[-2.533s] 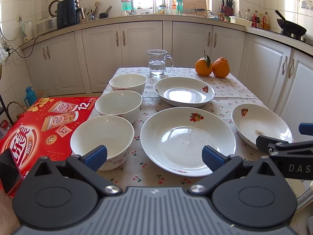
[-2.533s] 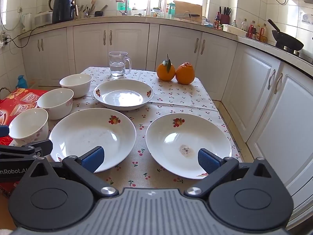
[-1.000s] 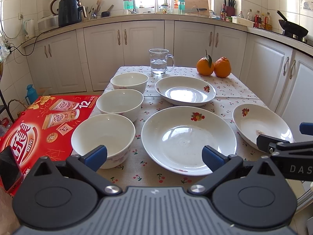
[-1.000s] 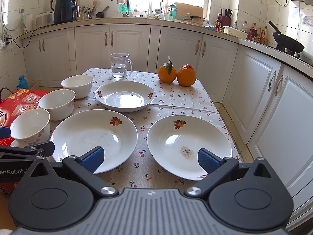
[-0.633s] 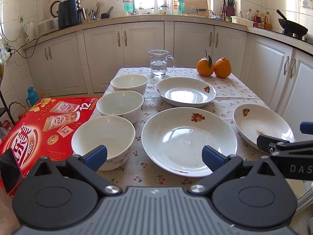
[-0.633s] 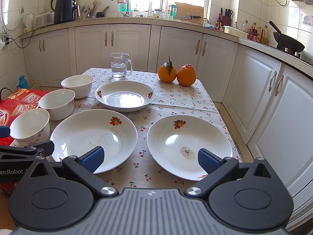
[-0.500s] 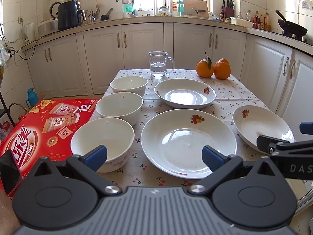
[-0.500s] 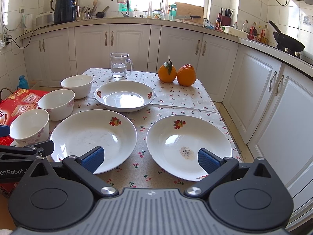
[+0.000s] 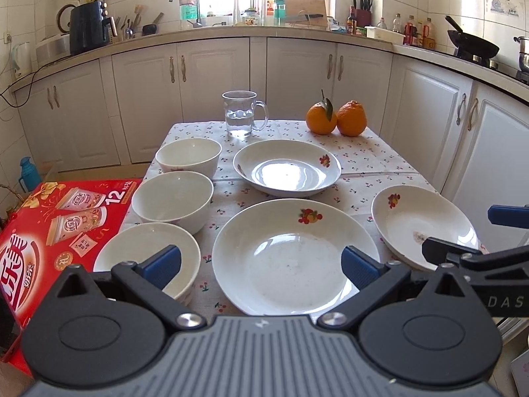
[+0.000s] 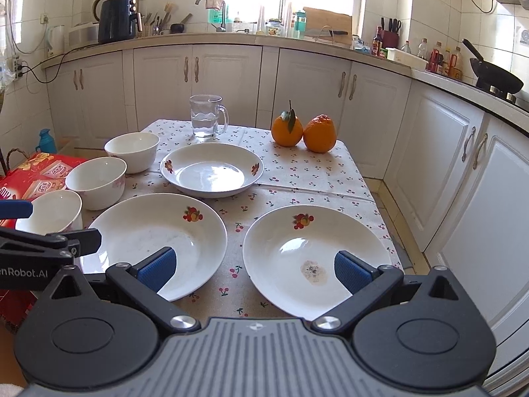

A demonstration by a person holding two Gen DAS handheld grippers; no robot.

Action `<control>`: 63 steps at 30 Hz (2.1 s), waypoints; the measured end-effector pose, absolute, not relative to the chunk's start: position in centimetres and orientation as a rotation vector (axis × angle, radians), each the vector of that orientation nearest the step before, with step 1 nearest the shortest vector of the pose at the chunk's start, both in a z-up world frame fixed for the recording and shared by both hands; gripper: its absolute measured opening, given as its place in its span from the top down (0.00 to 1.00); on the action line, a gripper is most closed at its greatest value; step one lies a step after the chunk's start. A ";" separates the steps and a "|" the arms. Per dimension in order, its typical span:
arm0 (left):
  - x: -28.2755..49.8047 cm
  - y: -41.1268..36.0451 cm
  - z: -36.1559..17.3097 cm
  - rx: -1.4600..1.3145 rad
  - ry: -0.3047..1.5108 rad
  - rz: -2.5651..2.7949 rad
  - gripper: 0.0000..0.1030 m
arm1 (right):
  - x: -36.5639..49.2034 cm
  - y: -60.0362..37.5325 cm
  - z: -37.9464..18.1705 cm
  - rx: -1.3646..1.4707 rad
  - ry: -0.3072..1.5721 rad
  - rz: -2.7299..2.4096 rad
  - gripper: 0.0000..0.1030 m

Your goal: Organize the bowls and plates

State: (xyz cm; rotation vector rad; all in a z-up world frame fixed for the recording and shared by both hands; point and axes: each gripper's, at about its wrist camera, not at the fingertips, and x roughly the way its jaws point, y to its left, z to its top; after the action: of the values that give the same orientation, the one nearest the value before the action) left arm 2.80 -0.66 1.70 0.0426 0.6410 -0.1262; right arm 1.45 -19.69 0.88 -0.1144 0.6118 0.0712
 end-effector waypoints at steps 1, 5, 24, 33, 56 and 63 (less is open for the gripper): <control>3.2 -0.8 1.9 0.048 0.642 -0.136 0.01 | 1.5 -19.9 1.0 -0.121 0.601 0.083 0.00; 4.7 -1.7 2.6 0.078 0.628 -0.182 0.01 | 1.6 -21.1 1.2 -0.161 0.557 0.117 0.00; 12.7 -10.4 -0.1 0.262 0.723 -0.498 0.01 | 3.4 -30.2 -6.4 -0.132 0.694 0.173 0.00; 16.7 -14.4 -2.4 0.327 0.845 -0.626 0.01 | 4.9 -31.2 -9.0 -0.114 0.726 0.228 0.00; 22.1 -19.7 -5.2 0.405 0.988 -0.831 0.17 | 5.3 -32.4 -9.5 -0.112 0.677 0.335 0.00; 22.6 -20.0 -5.6 0.404 1.015 -0.855 0.23 | 5.2 -32.4 -9.0 -0.117 0.679 0.344 0.04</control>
State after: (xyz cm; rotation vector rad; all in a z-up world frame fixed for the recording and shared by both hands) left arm 22.57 -19.98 -5.57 0.4044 1.0155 -0.8550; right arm 5.15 -32.41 -9.02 -0.1168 0.6792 0.3437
